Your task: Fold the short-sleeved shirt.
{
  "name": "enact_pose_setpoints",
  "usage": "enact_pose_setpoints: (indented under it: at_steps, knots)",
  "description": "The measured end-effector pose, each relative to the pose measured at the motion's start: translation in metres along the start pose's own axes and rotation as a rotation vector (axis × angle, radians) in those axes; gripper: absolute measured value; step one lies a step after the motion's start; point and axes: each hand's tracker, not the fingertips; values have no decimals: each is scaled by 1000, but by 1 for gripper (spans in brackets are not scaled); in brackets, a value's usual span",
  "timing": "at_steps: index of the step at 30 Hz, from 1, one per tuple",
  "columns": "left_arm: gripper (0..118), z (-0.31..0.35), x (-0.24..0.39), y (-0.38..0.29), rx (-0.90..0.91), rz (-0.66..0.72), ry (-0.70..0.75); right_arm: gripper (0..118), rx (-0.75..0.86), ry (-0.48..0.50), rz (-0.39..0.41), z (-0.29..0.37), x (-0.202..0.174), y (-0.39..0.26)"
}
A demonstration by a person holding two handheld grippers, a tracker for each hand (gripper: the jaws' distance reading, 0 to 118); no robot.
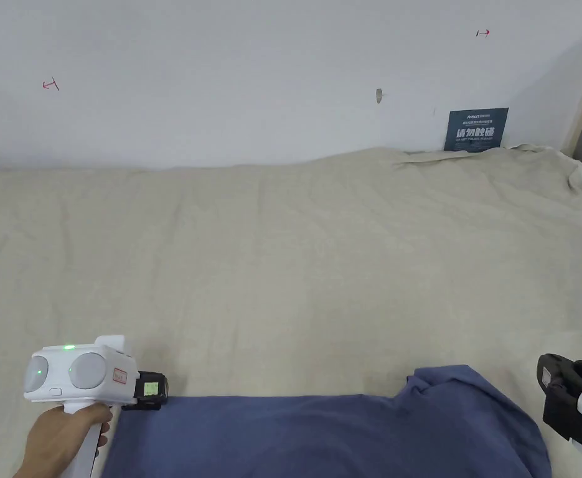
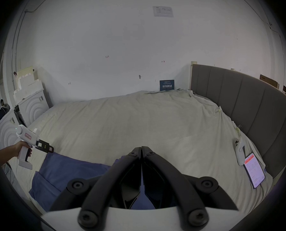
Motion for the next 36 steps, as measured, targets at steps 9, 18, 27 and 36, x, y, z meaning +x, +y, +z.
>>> enact_pose_setpoints:
  at_steps: [9, 18, 27, 36]
  knots:
    - [0, 11, 13, -19, 52, -49, -7, 0, -78, -4, -21, -34, 12, -11]
    - [0, 82, 24, -32, 202, -107, -71, 93, -317, -20, 47, -132, 47, -31]
    - [0, 98, 22, -41, 231, -110, -85, 78, -484, -52, 77, -181, 43, -56]
    - [0, 99, 10, -50, 234, -83, -74, 4, -400, -1, 21, -160, 55, -50]
